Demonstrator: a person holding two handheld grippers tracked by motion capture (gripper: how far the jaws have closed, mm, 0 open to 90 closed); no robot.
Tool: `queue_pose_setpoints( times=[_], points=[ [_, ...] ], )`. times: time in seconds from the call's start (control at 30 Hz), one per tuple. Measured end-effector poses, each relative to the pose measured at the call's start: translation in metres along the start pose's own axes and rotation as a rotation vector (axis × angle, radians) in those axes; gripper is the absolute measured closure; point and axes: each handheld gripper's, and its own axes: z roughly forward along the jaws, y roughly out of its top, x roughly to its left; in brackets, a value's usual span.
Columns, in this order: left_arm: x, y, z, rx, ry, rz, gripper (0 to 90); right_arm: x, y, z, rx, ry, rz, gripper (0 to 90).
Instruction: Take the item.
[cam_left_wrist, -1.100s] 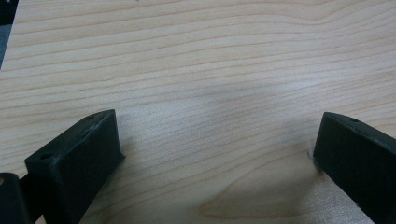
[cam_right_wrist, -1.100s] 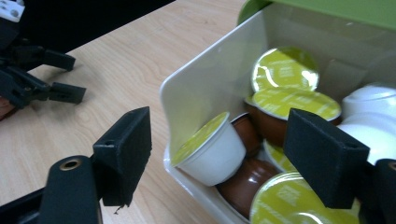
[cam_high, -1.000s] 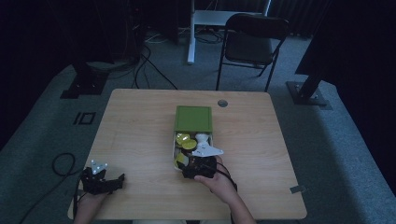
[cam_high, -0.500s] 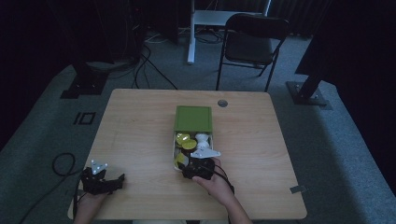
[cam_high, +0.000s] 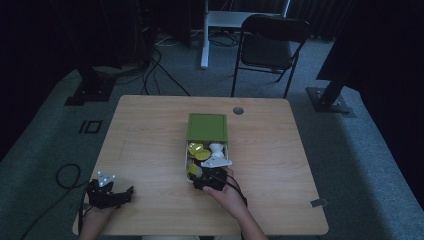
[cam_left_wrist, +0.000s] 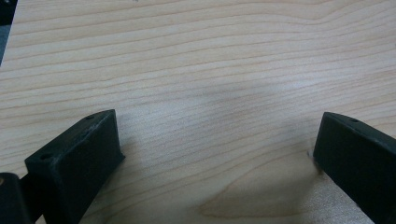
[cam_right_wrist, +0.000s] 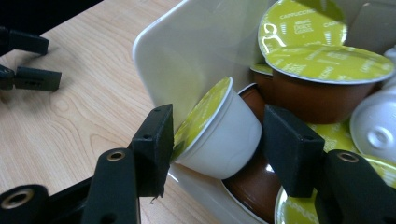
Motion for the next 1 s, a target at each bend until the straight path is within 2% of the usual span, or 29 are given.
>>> queue_pose_setpoints(
  times=[0.53,0.77,1.0],
  points=[
    [0.000,0.000,0.000,0.000,0.000,0.000,0.9,-0.001,0.000,0.001,-0.034,-0.035,-0.035,55.2],
    [0.000,0.000,0.000,0.000,0.000,0.000,0.9,-0.002,0.006,-0.008,-0.059,-0.037,-0.062,57.0],
    [0.000,0.000,0.000,0.000,0.000,0.000,0.9,-0.005,0.016,-0.021,-0.085,-0.024,-0.049,57.3]
  ],
)
